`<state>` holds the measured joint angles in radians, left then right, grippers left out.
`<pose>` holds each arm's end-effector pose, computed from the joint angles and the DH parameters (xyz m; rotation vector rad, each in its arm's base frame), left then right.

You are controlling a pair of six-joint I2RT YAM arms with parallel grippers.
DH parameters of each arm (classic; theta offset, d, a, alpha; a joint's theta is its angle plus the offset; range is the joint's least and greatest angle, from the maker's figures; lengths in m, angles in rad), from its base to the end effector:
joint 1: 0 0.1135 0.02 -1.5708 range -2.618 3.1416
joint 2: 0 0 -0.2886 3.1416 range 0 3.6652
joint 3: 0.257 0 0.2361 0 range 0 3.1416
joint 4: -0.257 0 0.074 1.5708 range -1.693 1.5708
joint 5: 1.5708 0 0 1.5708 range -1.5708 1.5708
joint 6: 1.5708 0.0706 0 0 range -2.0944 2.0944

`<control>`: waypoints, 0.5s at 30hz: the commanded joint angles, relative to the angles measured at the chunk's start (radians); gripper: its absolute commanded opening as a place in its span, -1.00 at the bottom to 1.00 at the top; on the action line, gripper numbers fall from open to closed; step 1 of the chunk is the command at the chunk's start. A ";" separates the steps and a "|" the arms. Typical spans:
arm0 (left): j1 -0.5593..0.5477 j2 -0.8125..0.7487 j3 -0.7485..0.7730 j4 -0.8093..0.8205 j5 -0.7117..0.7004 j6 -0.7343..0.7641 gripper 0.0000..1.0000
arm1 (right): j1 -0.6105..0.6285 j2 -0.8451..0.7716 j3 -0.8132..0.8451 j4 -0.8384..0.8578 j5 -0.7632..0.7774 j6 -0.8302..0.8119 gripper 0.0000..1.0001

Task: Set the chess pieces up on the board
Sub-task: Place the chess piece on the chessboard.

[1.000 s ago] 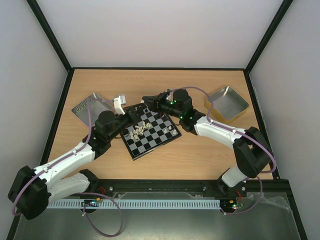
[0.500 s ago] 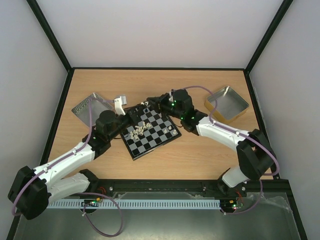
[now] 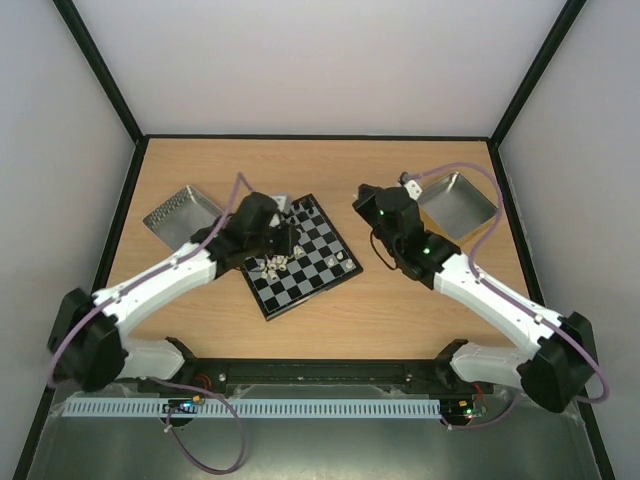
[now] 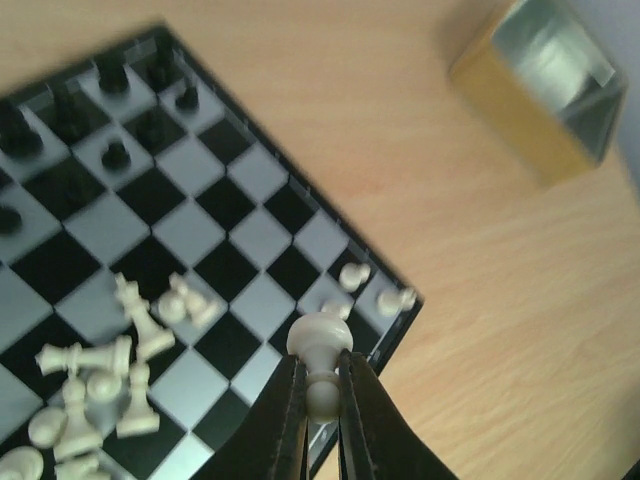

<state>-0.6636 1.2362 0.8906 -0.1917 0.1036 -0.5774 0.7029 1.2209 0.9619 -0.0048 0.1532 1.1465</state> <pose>0.2195 -0.1809 0.2914 0.1612 2.2173 -0.8279 0.2328 0.1831 0.3467 0.5519 1.9157 1.1248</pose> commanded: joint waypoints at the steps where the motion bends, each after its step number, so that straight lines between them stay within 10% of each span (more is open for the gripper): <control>1: -0.068 0.190 0.177 -0.407 0.002 0.116 -0.95 | -0.006 -0.095 -0.079 -0.136 0.310 -0.121 -0.97; 15: -0.175 0.727 0.665 -0.786 0.000 0.253 -0.95 | -0.014 -0.261 -0.236 -0.169 0.474 -0.158 -0.96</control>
<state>-0.8215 1.8915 1.4734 -0.8341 0.1043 -0.3668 0.6933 0.9913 0.7528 -0.1474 0.5365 1.0019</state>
